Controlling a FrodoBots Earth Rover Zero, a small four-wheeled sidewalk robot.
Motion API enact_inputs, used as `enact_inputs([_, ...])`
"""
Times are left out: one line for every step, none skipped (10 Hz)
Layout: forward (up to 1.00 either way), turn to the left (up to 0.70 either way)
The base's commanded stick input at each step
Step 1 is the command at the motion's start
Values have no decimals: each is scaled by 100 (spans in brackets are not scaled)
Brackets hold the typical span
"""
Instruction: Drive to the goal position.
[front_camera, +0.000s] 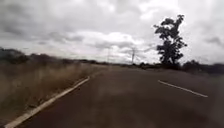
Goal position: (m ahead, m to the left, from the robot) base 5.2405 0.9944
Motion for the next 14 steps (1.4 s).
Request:
enact_inputs([50, 0])
enact_inputs([50, 0])
enact_inputs([50, 0])
enact_inputs([50, 0])
enact_inputs([50, 0])
enact_inputs([50, 0])
enact_inputs([50, 0])
enact_inputs([50, 0])
enact_inputs([50, 0])
enact_inputs([50, 0])
enact_inputs([50, 0])
enact_inputs([50, 0])
enact_inputs([50, 0])
enact_inputs([50, 0])
